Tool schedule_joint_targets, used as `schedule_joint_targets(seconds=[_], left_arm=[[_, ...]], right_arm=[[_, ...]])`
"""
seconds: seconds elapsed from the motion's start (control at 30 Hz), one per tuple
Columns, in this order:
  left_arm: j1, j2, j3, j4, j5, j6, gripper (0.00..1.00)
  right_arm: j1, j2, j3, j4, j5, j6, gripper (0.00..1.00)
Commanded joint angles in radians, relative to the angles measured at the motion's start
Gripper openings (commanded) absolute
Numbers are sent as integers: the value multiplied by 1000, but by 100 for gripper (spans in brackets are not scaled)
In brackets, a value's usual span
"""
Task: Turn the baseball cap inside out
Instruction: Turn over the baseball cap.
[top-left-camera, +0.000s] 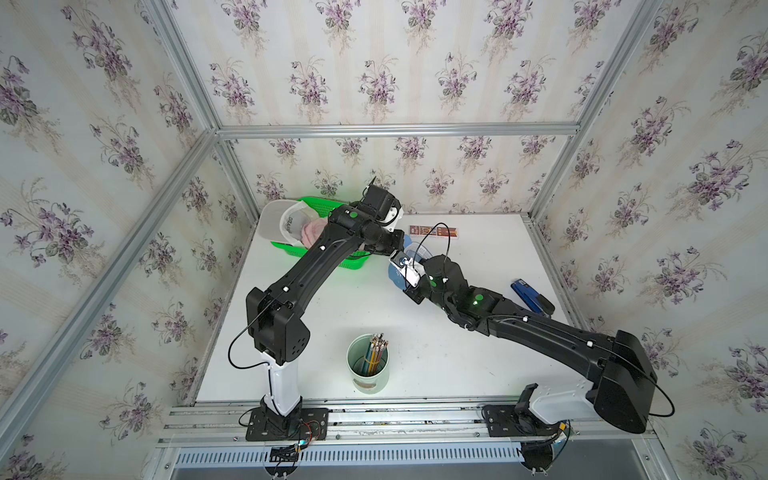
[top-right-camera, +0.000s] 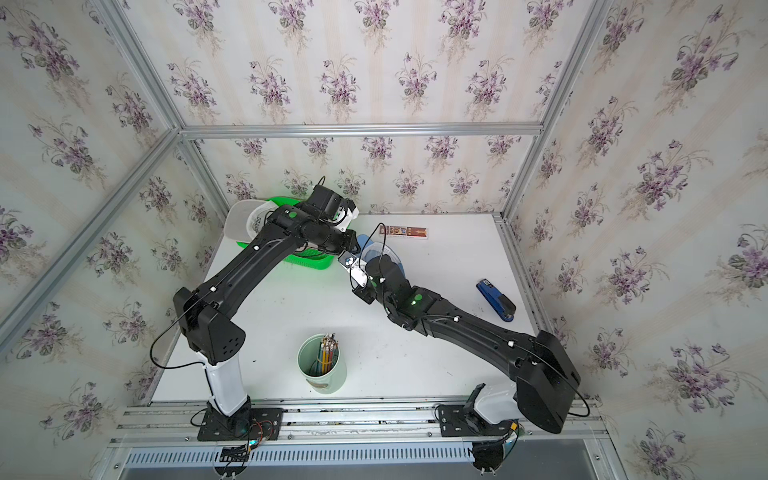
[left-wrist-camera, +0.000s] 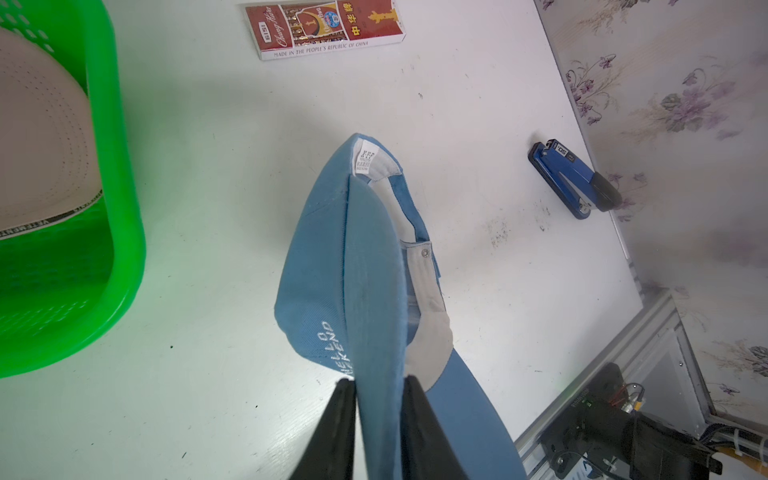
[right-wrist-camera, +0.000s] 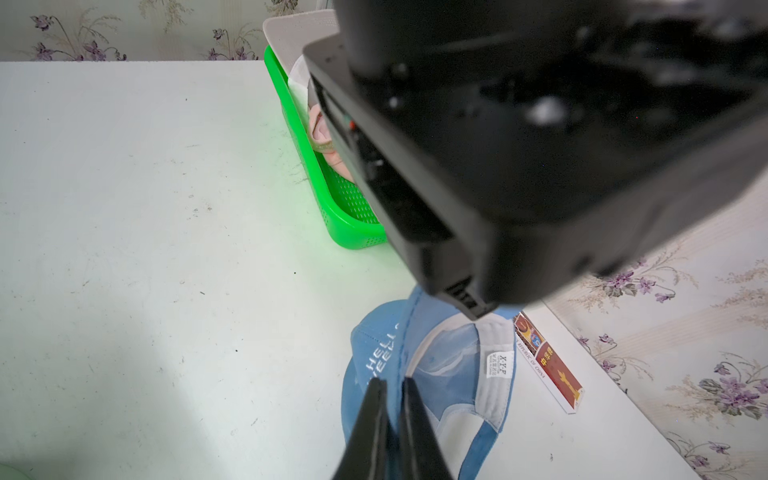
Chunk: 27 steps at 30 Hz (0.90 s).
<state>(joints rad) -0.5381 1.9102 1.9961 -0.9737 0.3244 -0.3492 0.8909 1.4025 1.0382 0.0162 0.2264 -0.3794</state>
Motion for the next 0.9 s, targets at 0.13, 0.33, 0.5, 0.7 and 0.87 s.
schedule_joint_targets(seconds=[0.13,0.33,0.5,0.7,0.87], left_arm=[[-12,-19,-84,77,64,-6,0],[0,-27,-99,135,86,119,0],[20,11,-47,147,164,210,0],[23,-6,-98,186,251,426,0],[23,-114,-282,307,246,551,0]], right_arm=[[2,3,-17,76,58,40,0],[-13,-62,-51,-2,-13,106,44],[-35,-154,-111,-57,-155,187,57],[-136,-308,-180,-28,-224,348,56],[-451,-320,-196,-9,-337,572,22]])
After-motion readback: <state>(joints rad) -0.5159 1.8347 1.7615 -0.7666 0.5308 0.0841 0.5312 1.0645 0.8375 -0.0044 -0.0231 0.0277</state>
